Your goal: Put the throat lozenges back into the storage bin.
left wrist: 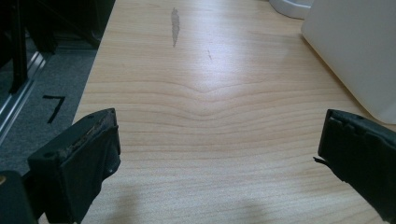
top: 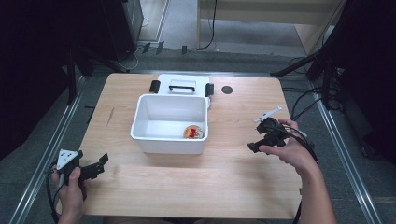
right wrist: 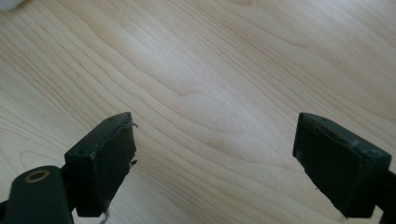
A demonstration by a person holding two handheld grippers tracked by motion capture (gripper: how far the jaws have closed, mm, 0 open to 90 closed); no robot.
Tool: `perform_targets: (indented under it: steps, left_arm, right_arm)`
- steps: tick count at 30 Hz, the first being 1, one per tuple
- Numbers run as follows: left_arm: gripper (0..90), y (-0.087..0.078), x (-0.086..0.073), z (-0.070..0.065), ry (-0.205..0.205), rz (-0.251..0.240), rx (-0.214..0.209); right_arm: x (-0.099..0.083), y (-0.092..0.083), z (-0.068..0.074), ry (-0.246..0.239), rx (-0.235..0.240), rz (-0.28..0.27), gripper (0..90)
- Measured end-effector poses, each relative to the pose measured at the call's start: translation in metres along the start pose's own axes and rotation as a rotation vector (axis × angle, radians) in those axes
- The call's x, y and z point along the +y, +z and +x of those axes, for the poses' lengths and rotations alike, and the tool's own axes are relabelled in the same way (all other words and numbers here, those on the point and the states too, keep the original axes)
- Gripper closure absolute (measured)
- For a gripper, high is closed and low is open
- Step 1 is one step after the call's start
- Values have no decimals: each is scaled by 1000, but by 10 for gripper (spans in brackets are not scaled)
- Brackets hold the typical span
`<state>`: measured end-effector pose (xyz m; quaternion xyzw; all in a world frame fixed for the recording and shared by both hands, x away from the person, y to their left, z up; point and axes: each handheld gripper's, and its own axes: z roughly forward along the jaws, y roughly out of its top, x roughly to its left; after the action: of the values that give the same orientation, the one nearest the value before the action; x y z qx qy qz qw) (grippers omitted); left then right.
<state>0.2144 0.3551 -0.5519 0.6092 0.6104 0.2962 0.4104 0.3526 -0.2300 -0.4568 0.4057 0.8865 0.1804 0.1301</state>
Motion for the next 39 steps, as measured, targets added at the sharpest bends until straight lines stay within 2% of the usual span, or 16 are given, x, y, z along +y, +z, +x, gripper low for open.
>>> perform_targets:
  steps: [7,12,15,20,23,26,29,30,33,36,39]
  left_arm:
    - [0,0,0,0,1,0,1]
    - [0,0,0,0,-2,-1,0]
    - [0,0,0,0,-3,-1,-1]
    - [0,0,0,0,-5,-1,1]
    - [0,0,0,0,-6,-2,1]
    - [0,-1,0,0,-4,0,1]
    - [0,-1,0,0,-4,0,1]
    - [0,0,0,0,-5,-1,2]
    - [0,0,0,0,-7,-3,2]
    - [0,0,0,0,-7,-3,2]
    - [0,0,0,0,-7,-2,3]
  right_arm:
    - [-20,5,-6,43,-17,-22,134]
    - [-38,9,-11,98,-46,-53,134]
    - [-44,11,-11,106,-58,-60,134]
    - [-63,16,-12,159,-107,-82,134]
    - [-70,17,-12,179,-110,-99,134]
    - [-82,19,-11,224,-114,-127,129]
    - [-89,20,-11,240,-128,-137,129]
    - [-95,20,-11,262,-139,-156,129]
    - [-103,20,-12,283,-149,-181,129]
    - [-117,21,-13,321,-164,-228,129]
    - [-124,21,-12,339,-159,-246,128]
